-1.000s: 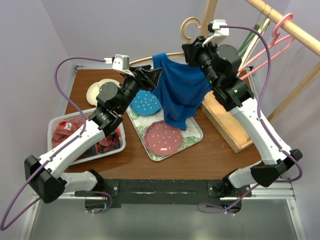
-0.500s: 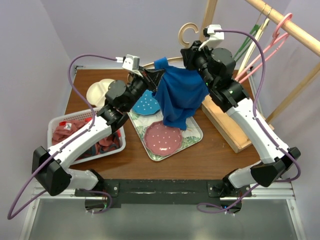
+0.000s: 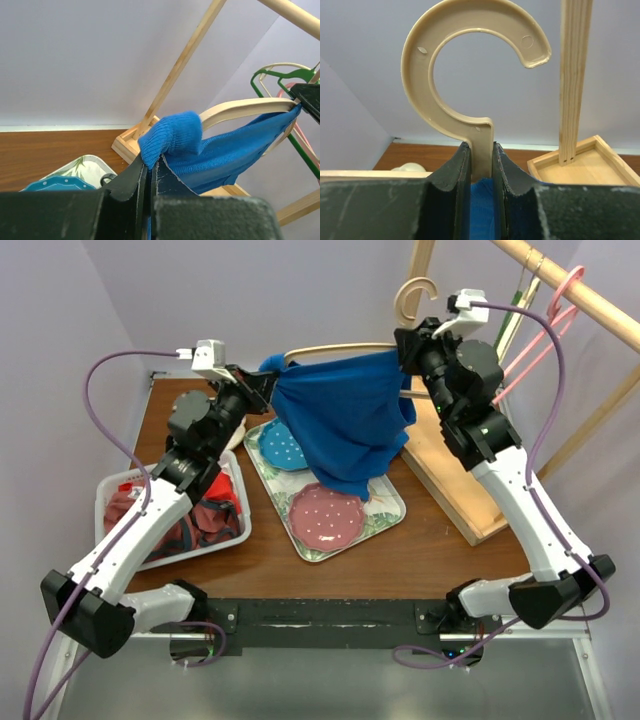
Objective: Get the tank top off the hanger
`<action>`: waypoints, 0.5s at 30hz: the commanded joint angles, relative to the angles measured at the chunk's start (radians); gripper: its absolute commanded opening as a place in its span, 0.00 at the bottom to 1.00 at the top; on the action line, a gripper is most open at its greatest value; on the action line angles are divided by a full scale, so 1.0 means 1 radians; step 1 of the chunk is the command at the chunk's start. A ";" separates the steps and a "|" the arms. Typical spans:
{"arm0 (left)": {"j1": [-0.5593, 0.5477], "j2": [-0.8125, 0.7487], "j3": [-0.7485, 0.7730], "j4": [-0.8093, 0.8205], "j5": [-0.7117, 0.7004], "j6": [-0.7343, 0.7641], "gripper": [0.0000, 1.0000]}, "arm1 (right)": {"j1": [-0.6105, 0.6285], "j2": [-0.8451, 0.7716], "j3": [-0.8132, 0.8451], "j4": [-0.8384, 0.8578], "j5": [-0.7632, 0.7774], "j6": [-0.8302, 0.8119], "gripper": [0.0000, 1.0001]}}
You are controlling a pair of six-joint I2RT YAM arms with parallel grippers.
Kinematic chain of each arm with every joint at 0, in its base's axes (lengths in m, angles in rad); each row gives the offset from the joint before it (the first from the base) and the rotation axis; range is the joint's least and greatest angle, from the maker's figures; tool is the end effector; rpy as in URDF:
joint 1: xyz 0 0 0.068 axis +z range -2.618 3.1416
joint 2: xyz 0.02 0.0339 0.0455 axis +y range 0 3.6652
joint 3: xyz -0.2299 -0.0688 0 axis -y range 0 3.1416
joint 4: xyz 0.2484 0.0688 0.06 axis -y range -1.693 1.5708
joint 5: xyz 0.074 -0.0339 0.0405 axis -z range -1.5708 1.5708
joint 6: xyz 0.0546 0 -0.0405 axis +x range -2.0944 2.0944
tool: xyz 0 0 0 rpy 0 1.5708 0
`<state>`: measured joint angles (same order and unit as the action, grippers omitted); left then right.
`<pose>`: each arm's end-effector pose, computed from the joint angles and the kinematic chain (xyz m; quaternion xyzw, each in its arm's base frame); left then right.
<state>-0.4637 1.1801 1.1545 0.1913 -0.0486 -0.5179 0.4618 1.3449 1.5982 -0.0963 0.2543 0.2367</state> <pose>0.2776 -0.1359 0.4009 -0.0360 0.6452 -0.3458 0.6803 0.2919 0.1299 0.4777 0.0235 0.6510 0.1807 0.7369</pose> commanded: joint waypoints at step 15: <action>0.057 -0.028 -0.102 0.227 0.251 -0.136 0.00 | -0.012 -0.030 -0.015 0.256 -0.136 0.361 0.00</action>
<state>-0.4191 1.1645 1.0748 0.2634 0.1299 -0.6109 0.4530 1.3033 1.5570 0.0006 0.2016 0.4187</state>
